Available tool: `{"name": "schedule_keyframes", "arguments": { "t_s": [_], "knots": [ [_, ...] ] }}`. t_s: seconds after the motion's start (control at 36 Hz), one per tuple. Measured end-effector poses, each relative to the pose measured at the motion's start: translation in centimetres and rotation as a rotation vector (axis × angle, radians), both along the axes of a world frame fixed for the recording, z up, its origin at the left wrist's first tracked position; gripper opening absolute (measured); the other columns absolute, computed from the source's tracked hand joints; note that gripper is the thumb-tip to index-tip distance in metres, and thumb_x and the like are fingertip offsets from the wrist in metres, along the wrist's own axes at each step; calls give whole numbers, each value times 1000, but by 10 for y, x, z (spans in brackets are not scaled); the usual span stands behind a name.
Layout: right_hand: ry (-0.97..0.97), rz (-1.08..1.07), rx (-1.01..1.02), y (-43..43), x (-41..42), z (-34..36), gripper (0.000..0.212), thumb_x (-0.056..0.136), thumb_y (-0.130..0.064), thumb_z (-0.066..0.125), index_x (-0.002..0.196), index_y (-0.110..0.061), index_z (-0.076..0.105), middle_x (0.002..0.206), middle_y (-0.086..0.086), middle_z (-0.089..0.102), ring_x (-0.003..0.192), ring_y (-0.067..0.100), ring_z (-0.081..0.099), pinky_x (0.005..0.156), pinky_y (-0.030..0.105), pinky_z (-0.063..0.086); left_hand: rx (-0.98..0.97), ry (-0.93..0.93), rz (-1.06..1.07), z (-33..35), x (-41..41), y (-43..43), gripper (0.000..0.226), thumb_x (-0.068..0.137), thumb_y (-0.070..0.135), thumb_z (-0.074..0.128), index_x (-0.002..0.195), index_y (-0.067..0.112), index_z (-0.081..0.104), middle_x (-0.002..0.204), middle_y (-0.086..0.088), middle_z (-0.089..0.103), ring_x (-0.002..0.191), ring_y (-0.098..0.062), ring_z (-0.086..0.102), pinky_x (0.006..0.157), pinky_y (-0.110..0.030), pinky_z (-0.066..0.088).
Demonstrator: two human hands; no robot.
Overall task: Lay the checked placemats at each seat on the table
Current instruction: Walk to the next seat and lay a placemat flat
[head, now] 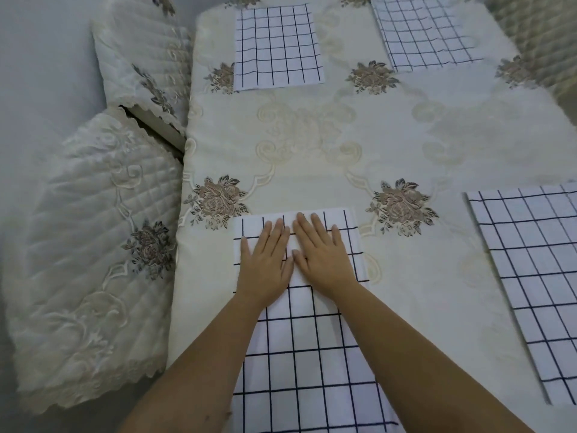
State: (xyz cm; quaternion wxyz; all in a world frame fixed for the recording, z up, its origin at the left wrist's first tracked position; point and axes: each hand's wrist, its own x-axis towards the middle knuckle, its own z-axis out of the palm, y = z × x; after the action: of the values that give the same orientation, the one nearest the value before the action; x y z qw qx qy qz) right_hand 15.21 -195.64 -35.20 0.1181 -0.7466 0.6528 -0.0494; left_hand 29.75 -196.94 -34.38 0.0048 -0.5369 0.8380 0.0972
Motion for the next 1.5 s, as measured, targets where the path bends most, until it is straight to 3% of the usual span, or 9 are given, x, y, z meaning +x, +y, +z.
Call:
{"name": "schedule_keyframes", "arguments": {
  "t_s": [0.14,0.44,0.72,0.83,0.94,1.0,1.14,1.39,1.5],
  "knots": [
    [-44,-54,36,-6,-15,2,63,90,-45,13,148,-19,20,155,-6,13,142,15,5,112,44,5,16,-11,206,0,8,-10,61,87,45,32,138,14,44,146,-9,40,134,-30,40,94,-65,35],
    [-12,-194,108,-1,-59,7,76,79,-53,-10,148,-20,-7,147,-12,-23,139,5,-19,115,38,-10,76,-50,383,-3,44,-17,81,77,58,-3,150,23,5,159,0,-1,146,-18,-3,110,-60,10],
    [-62,-251,105,16,-39,27,64,93,-43,8,149,-14,9,158,0,0,143,18,-11,113,53,-4,-32,61,364,9,24,15,66,90,36,17,143,-2,27,152,-18,25,141,-29,21,104,-61,26],
    [-119,-206,-32,54,3,20,57,84,-25,32,135,-3,45,143,13,43,132,34,38,97,61,34,-140,127,213,1,-1,61,54,88,24,30,137,0,33,145,-18,40,142,-27,17,103,-55,34],
    [-137,-149,-51,93,32,3,51,88,-26,34,136,-9,40,147,4,35,143,21,19,112,48,22,-87,62,146,-17,-6,106,61,95,31,25,149,7,7,155,-9,15,146,-18,-6,113,-44,7],
    [-98,-113,-57,101,27,0,52,90,-29,32,139,-13,36,148,0,31,145,13,2,112,42,9,-45,66,191,-15,-4,110,54,100,35,11,148,11,16,154,-6,23,145,-18,6,111,-45,11],
    [-28,-185,-41,105,0,3,55,91,-34,31,142,-13,36,150,1,34,139,19,21,110,44,16,-15,57,222,-3,9,108,57,90,34,29,141,10,30,148,-8,38,137,-22,29,99,-55,38],
    [-54,-246,91,113,-32,11,70,85,-48,0,148,-17,3,152,-8,-7,141,12,-8,116,48,7,12,54,262,-4,51,111,59,89,33,28,141,5,35,148,-10,37,135,-26,37,95,-60,39],
    [-24,-264,98,116,-24,20,75,84,-45,4,148,-9,18,157,5,10,145,26,6,112,55,4,18,94,324,-1,51,122,64,90,37,13,145,5,17,154,-5,16,142,-21,13,107,-58,23]
  ]
}}
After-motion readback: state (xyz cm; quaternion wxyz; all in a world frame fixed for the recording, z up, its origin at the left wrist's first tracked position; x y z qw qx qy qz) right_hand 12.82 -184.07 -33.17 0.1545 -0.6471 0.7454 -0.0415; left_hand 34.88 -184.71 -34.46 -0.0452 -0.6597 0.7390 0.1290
